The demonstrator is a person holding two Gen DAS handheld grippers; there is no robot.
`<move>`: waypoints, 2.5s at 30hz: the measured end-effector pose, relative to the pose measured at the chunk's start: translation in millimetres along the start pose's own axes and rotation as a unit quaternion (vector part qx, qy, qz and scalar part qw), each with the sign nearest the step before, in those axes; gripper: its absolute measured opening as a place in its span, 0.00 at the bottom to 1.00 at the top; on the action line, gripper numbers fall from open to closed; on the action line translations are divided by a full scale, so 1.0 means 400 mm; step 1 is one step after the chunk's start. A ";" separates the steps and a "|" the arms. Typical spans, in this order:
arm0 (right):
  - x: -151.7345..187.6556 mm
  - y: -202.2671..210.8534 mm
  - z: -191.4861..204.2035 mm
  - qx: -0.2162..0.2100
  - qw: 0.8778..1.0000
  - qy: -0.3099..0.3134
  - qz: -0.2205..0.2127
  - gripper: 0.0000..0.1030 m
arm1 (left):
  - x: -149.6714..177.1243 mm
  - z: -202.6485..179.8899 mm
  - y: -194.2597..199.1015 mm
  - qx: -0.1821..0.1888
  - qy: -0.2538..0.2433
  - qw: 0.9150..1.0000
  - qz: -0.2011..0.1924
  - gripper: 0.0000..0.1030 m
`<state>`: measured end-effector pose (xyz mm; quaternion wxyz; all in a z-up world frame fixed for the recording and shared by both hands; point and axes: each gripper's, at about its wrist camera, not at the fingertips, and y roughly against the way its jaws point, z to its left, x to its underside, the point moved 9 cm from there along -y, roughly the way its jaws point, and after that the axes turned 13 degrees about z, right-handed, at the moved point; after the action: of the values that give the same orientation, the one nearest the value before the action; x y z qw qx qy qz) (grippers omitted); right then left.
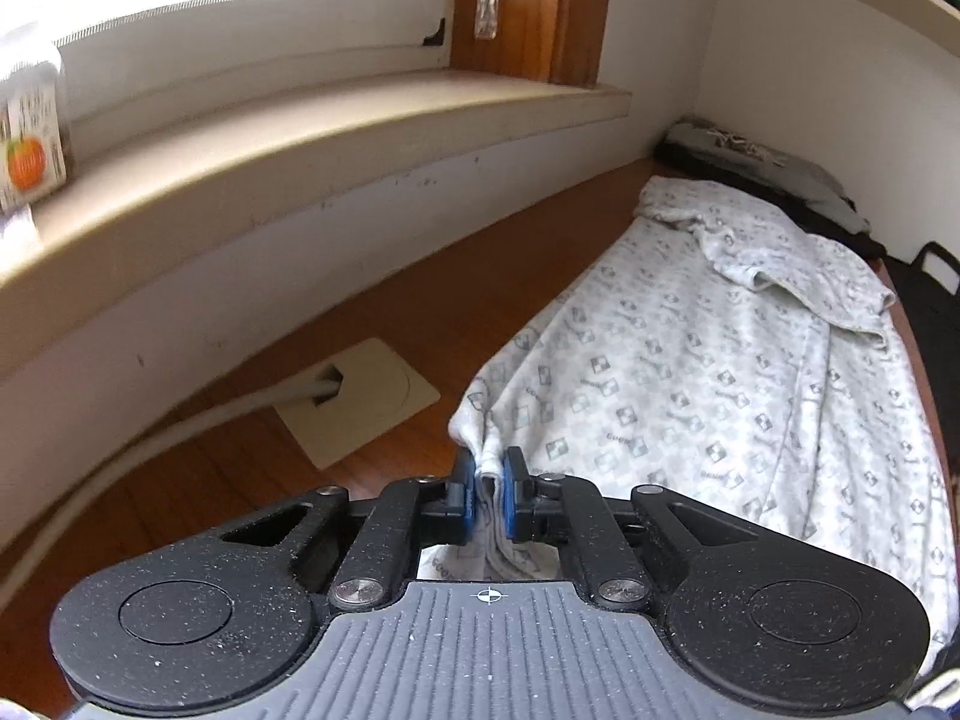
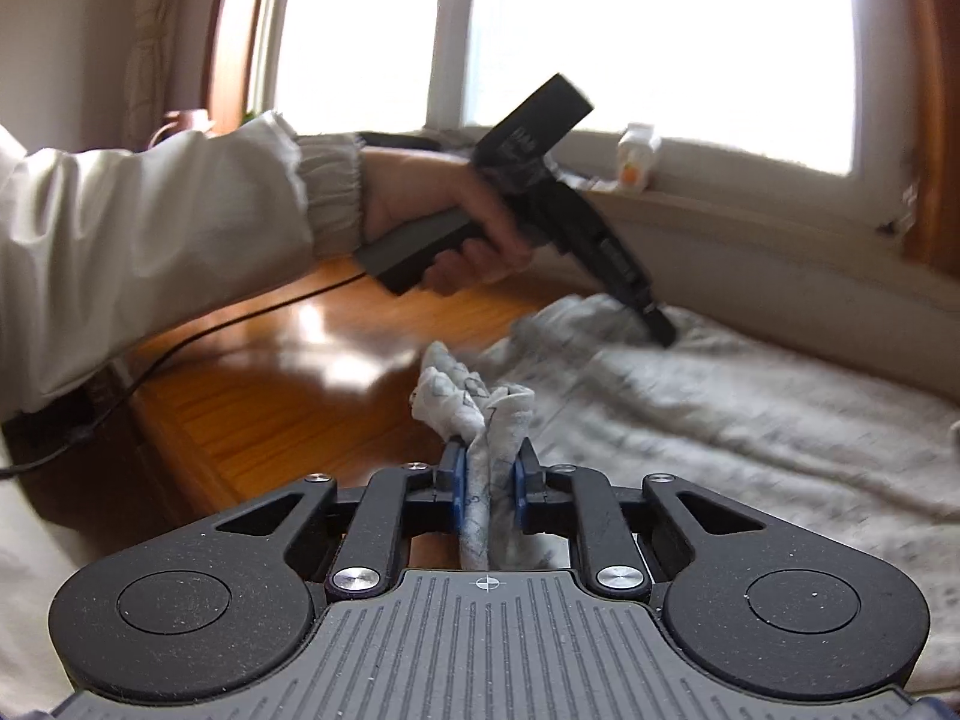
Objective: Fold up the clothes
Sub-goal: 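Pinch the garment corner with the right gripper and lift it, then carry the pinched corner with the right gripper and lay it over the garment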
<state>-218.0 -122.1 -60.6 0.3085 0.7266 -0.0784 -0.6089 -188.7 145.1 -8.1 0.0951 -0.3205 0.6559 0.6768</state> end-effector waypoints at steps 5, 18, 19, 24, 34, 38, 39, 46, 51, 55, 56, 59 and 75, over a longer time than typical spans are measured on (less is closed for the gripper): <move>-0.037 0.067 -0.103 0.048 0.998 -0.008 -0.040 0.15 | -0.105 -0.046 0.041 -0.005 -0.006 1.000 -0.017 0.09; 0.001 0.369 -0.566 0.210 0.970 -0.050 -0.108 0.15 | -0.590 -0.365 -0.090 0.018 -0.076 0.996 -0.034 0.08; 0.017 0.386 -0.611 0.222 0.967 -0.061 -0.106 0.15 | -0.627 -0.388 -0.111 0.021 -0.078 0.996 -0.033 0.09; 0.159 0.400 -0.848 0.248 0.952 -0.166 -0.064 0.23 | -0.754 -0.453 -0.238 0.015 -0.053 0.998 -0.032 0.21; 0.332 0.411 -0.981 0.209 0.920 -0.326 -0.061 0.65 | -0.663 -0.453 -0.294 0.005 -0.075 0.997 -0.024 0.41; 0.324 0.388 -0.990 0.186 0.923 -0.332 -0.053 0.41 | -0.615 -0.436 -0.304 -0.001 -0.075 0.997 -0.021 0.41; 0.319 0.384 -0.990 0.189 0.924 -0.328 -0.051 0.13 | -0.600 -0.423 -0.302 -0.002 -0.072 0.997 -0.022 0.41; 0.347 0.420 -1.026 0.264 0.903 -0.340 -0.001 0.35 | -0.512 -0.359 -0.294 0.013 -0.047 0.998 -0.037 0.41; 0.293 0.478 -0.998 0.320 0.893 -0.318 0.000 0.39 | -0.459 -0.316 -0.300 0.030 -0.032 0.998 -0.043 0.44; 0.222 0.409 -0.929 0.283 0.917 -0.280 0.018 0.43 | -0.424 -0.278 -0.307 0.040 -0.021 0.998 -0.047 0.44; 0.212 0.385 -0.908 0.268 0.924 -0.273 0.023 0.45 | -0.418 -0.269 -0.307 0.043 -0.016 0.998 -0.048 0.44; 0.195 0.314 -0.874 0.248 0.933 -0.257 0.049 0.46 | -0.400 -0.247 -0.305 0.057 -0.005 0.997 -0.055 0.44; -0.005 0.108 -1.081 0.206 0.938 -0.251 0.121 0.53 | -0.386 -0.246 -0.305 0.070 -0.014 0.996 -0.051 0.44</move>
<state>196.2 -3.1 -6.0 0.1941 0.5827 -0.3639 -0.7002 28.4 111.7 -16.4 0.1608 -0.3372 0.6827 0.6280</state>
